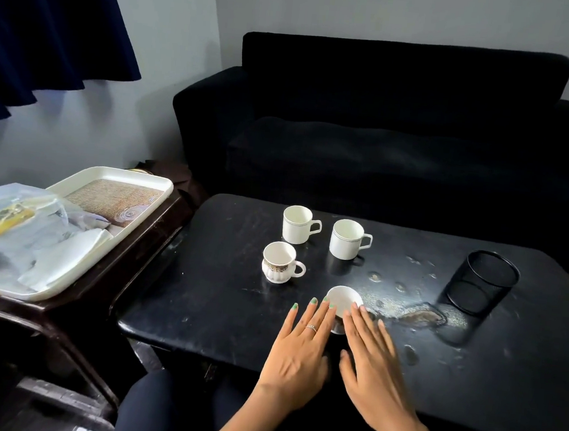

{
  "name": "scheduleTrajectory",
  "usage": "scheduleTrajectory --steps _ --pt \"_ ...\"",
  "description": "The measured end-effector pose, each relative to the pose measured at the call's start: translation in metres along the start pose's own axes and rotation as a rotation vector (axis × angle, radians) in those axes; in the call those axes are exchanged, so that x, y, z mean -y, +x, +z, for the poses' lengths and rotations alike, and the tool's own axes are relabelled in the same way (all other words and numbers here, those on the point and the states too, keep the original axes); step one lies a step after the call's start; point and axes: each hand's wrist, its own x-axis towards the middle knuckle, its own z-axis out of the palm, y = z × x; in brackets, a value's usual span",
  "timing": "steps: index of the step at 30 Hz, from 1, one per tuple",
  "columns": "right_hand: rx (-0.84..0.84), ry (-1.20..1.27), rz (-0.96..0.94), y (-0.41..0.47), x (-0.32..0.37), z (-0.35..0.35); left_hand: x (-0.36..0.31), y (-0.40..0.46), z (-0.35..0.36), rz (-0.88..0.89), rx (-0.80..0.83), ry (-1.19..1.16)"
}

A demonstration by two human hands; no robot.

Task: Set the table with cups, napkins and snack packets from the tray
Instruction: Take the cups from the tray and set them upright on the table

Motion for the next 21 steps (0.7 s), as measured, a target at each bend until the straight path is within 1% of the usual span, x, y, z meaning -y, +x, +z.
scheduleTrajectory --steps 3,5,7,10,11,21 --pt "-0.009 -0.004 -0.012 0.005 -0.004 0.003 0.001 0.006 0.000 -0.030 -0.015 -0.017" --pt "-0.007 0.003 -0.022 0.010 -0.006 0.005 0.002 0.013 0.004 -0.055 -0.001 -0.089" --pt "-0.006 0.019 -0.032 0.017 -0.009 0.007 0.005 0.020 0.009 -0.055 -0.006 -0.075" --pt "-0.001 0.050 -0.038 0.026 -0.014 0.011 0.011 0.028 0.017 -0.045 0.060 -0.130" --pt "0.002 0.054 -0.039 0.028 -0.016 0.012 0.012 0.032 0.018 -0.048 0.057 -0.138" --pt "0.073 0.047 -0.025 0.050 -0.029 0.022 0.017 0.056 0.025 -0.056 0.062 -0.136"
